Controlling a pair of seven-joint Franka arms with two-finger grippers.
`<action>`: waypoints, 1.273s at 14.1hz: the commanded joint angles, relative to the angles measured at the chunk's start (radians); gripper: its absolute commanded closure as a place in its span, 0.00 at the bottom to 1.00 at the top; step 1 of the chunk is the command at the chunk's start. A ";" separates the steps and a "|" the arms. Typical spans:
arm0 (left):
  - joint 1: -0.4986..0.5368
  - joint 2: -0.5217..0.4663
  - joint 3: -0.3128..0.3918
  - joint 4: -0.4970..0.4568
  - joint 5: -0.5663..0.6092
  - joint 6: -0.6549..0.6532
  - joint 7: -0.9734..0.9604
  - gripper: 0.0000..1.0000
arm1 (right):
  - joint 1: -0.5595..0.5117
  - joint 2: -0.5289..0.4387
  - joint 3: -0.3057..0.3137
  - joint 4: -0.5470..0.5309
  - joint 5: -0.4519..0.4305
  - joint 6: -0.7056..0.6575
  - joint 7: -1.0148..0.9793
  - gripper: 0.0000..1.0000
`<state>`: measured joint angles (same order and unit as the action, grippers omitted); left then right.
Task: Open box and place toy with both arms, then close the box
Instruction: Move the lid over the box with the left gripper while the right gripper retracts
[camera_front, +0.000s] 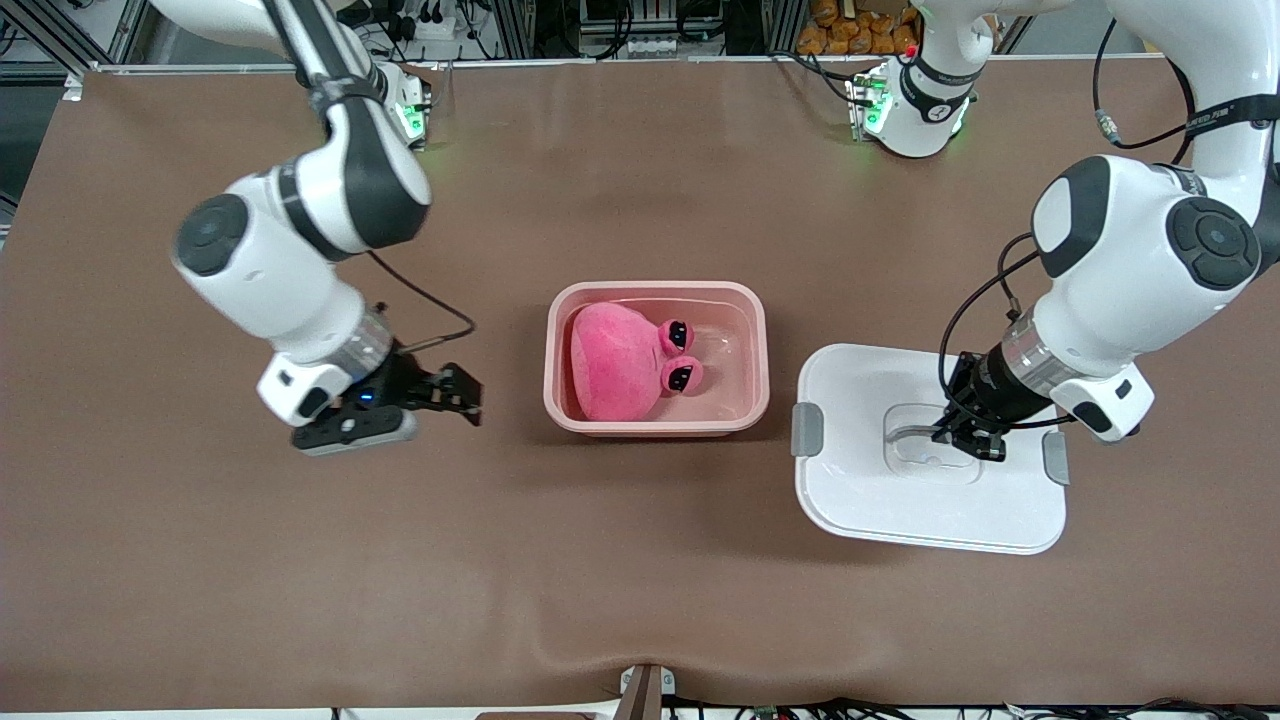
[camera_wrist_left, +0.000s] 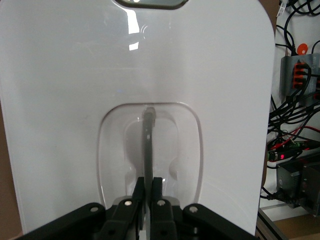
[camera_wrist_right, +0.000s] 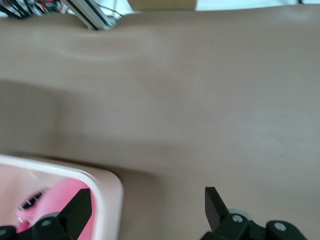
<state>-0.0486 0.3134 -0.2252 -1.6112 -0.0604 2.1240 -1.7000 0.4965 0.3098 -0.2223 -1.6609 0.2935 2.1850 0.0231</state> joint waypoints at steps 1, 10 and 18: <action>-0.005 -0.031 -0.031 -0.027 -0.006 0.016 -0.059 1.00 | -0.096 -0.087 0.020 -0.065 0.003 -0.089 -0.115 0.00; -0.169 0.006 -0.059 -0.019 0.108 0.082 -0.340 1.00 | -0.285 -0.179 0.018 -0.059 -0.010 -0.300 -0.272 0.00; -0.309 0.059 -0.057 0.022 0.129 0.088 -0.558 1.00 | -0.384 -0.232 0.015 -0.013 -0.022 -0.453 -0.348 0.00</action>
<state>-0.3243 0.3535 -0.2872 -1.6253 0.0340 2.2061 -2.1817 0.1340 0.0907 -0.2232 -1.6818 0.2860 1.7619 -0.3089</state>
